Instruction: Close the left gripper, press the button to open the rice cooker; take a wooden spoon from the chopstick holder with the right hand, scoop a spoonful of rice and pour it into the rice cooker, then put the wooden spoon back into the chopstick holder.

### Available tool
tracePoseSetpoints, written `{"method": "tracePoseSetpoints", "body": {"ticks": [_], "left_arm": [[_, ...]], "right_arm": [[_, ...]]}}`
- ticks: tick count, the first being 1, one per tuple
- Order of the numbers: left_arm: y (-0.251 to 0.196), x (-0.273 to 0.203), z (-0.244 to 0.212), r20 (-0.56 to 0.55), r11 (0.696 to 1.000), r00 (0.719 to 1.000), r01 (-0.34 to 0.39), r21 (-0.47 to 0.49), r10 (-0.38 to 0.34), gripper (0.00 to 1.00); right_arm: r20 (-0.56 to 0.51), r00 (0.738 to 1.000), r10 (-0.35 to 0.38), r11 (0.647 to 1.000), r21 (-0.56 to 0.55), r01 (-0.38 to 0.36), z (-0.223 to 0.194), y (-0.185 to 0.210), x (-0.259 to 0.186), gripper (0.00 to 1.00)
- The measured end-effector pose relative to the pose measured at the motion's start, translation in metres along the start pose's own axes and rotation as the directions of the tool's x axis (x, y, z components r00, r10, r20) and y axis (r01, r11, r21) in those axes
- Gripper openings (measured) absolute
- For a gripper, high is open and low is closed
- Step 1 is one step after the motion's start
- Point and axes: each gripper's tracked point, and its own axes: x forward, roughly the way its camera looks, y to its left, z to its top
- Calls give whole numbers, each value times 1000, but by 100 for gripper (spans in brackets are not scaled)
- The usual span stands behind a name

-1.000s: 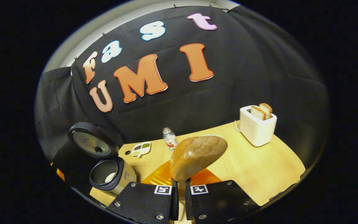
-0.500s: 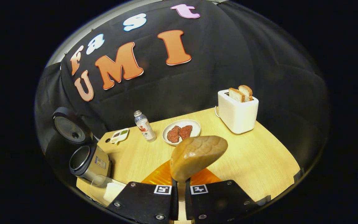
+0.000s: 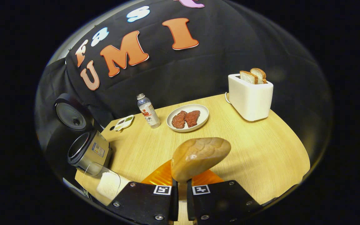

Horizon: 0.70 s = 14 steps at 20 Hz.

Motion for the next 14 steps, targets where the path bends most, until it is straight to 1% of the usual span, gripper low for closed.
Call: {"method": "tracePoseSetpoints", "body": {"ticks": [3, 4, 5, 6, 7, 8, 9, 10, 11, 12, 13, 14], "left_arm": [[15, 15, -6, -29, 1000, 1000, -1, -11, 0, 93], [20, 18, -4, -30, 1000, 1000, 5, -21, -5, 93], [24, 24, -2, -32, 1000, 999, 9, -27, -10, 100], [29, 30, 0, -31, 999, 999, 15, -31, -16, 100], [33, 36, 4, -33, 999, 999, 20, -35, -21, 100], [37, 45, 7, -32, 999, 999, 25, -40, -26, 100], [41, 54, 11, -37, 998, 999, 29, -50, -31, 100], [43, 65, 17, -37, 997, 998, 43, -64, -46, 100], [46, 76, 22, -49, 997, 998, 46, -68, -49, 100], [52, 88, 32, -38, 996, 998, 42, -78, -45, 100], [55, 100, 39, -38, 996, 998, 40, -86, -44, 100], [53, 112, 44, -38, 995, 998, 44, -89, -48, 100]], "right_arm": [[-68, 996, -50, 999, 9, 51, -19, -11, 4, 14], [-63, 997, -54, 998, 22, 55, -17, -10, 4, 15], [-68, 996, -63, 997, 30, 65, -16, -11, 2, 17], [-80, 993, -81, 996, 41, 85, -17, -14, 2, 18], [-97, 989, -111, 992, 48, 116, -18, -21, -1, 23], [-107, 985, -135, 989, 54, 141, -17, -25, -6, 27], [-97, 983, -159, 984, 60, 165, -10, -28, -11, 40], [-82, 980, -181, 980, 65, 187, -2, -32, -18, 43], [-62, 978, -197, 977, 70, 201, 7, -33, -25, 68], [-42, 976, -212, 974, 71, 214, 17, -34, -33, 74], [-22, 975, -220, 973, 71, 221, 25, -33, -40, 83], [1, 973, -231, 971, 64, 230, 36, -32, -48, 86]]}}
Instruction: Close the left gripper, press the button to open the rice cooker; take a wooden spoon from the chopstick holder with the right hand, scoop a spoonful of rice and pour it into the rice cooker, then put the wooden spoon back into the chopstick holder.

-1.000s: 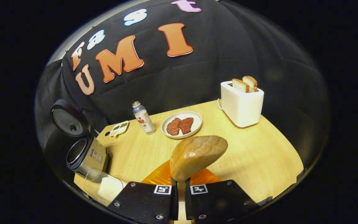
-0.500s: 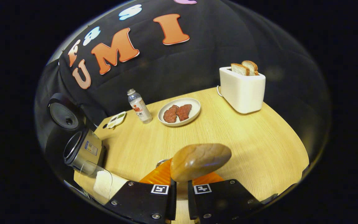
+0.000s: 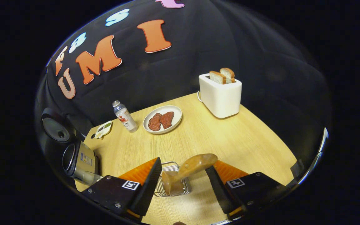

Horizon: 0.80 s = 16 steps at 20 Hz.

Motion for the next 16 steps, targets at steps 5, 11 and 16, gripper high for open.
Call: {"method": "tracePoseSetpoints", "body": {"ticks": [5, 11, 16], "left_arm": [[27, 57, 39, 3, 999, 1000, -29, -26, 29, 93], [34, 135, 79, -27, 996, 998, -56, -62, 54, 93], [24, 183, 49, -179, 990, 976, -134, -46, 124, 99]], "right_arm": [[136, 991, -8, 999, -50, 15, 59, 17, -37, 95], [249, 967, 46, 995, -94, -23, 108, 51, -73, 95], [246, 968, 56, 991, -134, -23, 115, 63, -88, 95]]}}
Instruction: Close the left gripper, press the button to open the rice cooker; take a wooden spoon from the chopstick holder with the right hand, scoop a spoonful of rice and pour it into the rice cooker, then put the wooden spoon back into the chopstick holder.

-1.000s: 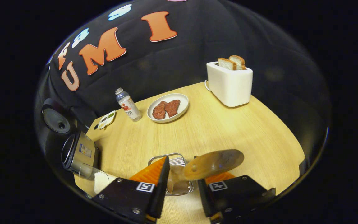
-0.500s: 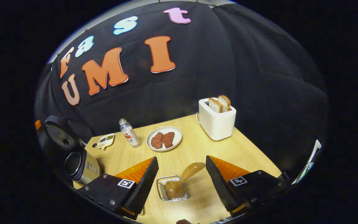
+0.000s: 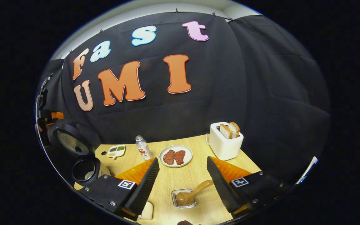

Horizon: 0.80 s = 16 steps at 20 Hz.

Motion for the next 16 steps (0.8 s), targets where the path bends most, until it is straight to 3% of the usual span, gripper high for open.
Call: {"method": "tracePoseSetpoints", "body": {"ticks": [2, 5, 10, 14, 16], "left_arm": [[-4, 9, -9, -47, 1000, 999, -20, -3, 20, 93], [-6, 12, -28, -120, 994, 991, -47, 97, 59, 95], [-8, -10, -66, -214, 992, 973, -67, 103, 88, 100], [-11, -42, -136, -411, 996, 910, -28, 81, 59, 99], [-10, -49, -149, -430, 996, 902, -10, 87, 46, 100]], "right_arm": [[-7, 1000, 1, 1000, 1, -1, -1, 2, -7, 95], [-17, 1000, -9, 1000, 0, 9, -3, 0, -14, 95], [-24, 999, 23, 1000, -20, -23, -8, 19, -22, 95], [-31, 997, 68, 997, -31, -69, -11, 40, -23, 95], [-33, 995, 92, 995, -40, -94, -11, 50, -22, 95]]}}
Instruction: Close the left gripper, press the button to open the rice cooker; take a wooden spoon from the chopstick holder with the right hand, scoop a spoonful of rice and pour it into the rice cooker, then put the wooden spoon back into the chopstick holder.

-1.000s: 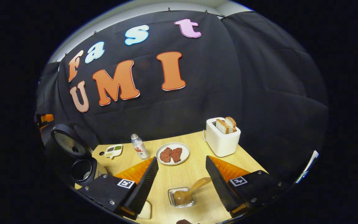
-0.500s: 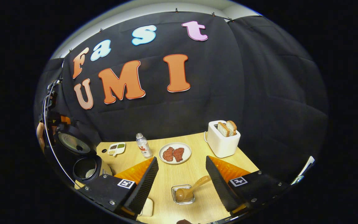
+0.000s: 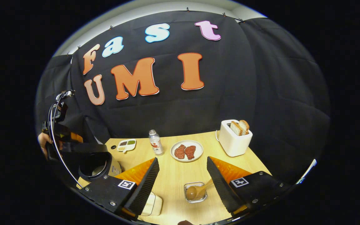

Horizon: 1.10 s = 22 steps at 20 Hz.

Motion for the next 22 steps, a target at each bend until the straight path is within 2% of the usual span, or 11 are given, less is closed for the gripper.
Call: {"method": "tracePoseSetpoints", "body": {"ticks": [2, 5, 7, 8, 9, 11, 13, 16, 18, 20, 22], "left_arm": [[-1, 2, -20, -44, 1000, 999, 19, -5, -20, 100], [-3, 11, -63, -189, 999, 981, 45, -28, -49, 99], [-1, 24, -95, -310, 999, 950, 29, -26, -36, 99], [-5, 25, -113, -383, 999, 923, 34, -26, -41, 99], [-5, 26, -98, -328, 999, 944, 32, -21, -37, 99], [-12, 32, -101, -366, 999, 929, 49, -7, -48, 94], [-12, 30, -105, -368, 999, 928, 49, -22, -54, 95], [-15, 34, -105, -329, 997, 941, 65, -44, -75, 95], [-17, 34, -101, -245, 997, 966, 83, -10, -83, 96], [-14, 33, -98, -161, 998, 985, 63, 0, -62, 95], [-13, 30, -96, -94, 997, 993, 68, 24, -65, 93]], "right_arm": [[4, 1000, 25, 1000, -3, -25, 1, 9, 1, 95], [10, 998, 64, 998, 2, -64, 1, 22, 4, 95], [10, 997, 77, 997, -2, -77, 0, 24, 3, 95], [11, 997, 82, 997, -6, -82, 0, 25, 4, 95], [11, 996, 84, 996, -10, -83, 0, 24, 4, 95], [10, 996, 87, 996, -28, -87, 0, 24, 5, 95], [9, 996, 93, 995, -43, -93, -1, 24, 4, 95], [10, 994, 109, 993, -53, -109, 1, 31, 3, 95], [19, 993, 115, 992, -61, -113, 3, 33, 2, 95], [41, 992, 120, 991, -70, -117, 9, 38, 1, 95], [73, 990, 121, 990, -77, -115, 20, 41, -3, 95]]}}
